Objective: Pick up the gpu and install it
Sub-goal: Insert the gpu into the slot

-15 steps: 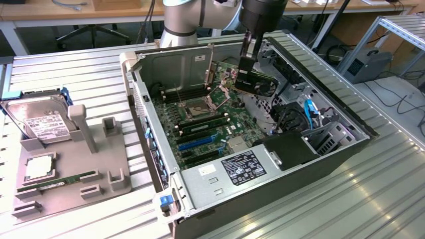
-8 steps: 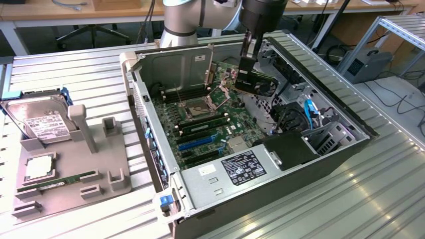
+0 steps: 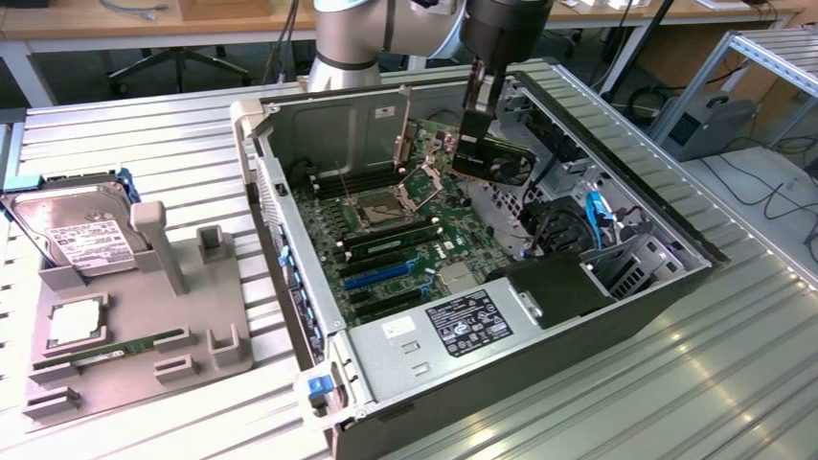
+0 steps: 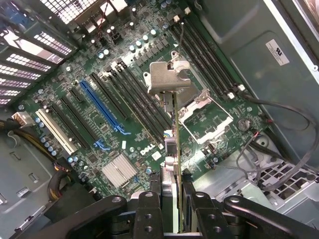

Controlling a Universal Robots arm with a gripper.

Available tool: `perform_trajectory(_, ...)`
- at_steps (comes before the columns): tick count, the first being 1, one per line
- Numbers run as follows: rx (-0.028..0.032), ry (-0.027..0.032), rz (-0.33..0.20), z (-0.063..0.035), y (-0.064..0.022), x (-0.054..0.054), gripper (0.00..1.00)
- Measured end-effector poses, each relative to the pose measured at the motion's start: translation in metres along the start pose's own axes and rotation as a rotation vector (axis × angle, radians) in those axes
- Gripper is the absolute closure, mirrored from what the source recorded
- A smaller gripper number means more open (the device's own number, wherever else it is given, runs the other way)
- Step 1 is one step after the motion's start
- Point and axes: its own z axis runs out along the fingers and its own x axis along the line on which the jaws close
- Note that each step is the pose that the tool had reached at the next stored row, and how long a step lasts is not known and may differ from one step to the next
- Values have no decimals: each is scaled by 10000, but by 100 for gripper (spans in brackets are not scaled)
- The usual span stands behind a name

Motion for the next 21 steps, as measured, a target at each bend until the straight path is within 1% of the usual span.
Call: perform_trajectory(21,26,32,-353,7,0,0,73)
